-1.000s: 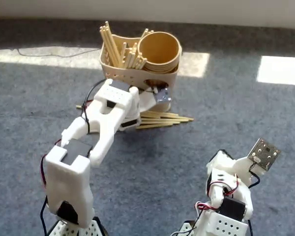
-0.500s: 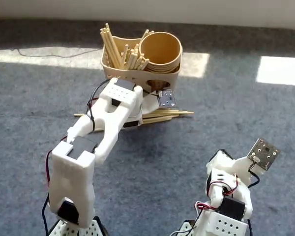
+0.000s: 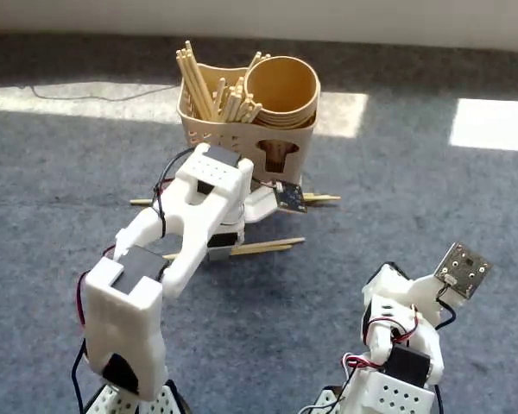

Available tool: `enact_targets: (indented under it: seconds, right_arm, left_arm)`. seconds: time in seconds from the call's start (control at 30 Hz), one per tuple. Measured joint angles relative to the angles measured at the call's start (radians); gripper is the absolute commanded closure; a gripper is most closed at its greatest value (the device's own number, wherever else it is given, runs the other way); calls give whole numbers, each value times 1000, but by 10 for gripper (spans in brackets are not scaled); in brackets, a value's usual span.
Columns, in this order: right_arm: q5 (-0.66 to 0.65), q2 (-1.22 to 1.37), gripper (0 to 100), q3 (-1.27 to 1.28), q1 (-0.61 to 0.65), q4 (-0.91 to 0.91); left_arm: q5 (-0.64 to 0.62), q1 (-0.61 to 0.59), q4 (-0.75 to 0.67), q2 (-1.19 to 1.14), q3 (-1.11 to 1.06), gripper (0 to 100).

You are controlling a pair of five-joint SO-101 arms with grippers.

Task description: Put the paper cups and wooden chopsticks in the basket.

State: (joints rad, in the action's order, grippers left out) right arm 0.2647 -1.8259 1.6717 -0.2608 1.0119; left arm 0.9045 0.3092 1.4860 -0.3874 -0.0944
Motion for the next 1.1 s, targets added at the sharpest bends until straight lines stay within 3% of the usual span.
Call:
enact_targets:
  seconds: [0.27,0.47,0.8,1.1]
  right_arm:
    - [0,0,992,0,0,0]
    - [0,0,992,0,0,0]
    - [0,0,992,0,0,0]
    - [0,0,992,0,0,0]
  left_arm:
    - [-5,40,-21,338,-265,995]
    - [-75,44,-32,563,-390,995]
    - [-267,43,-48,888,-400,995]
    - [-529,40,-189,1023,-281,995]
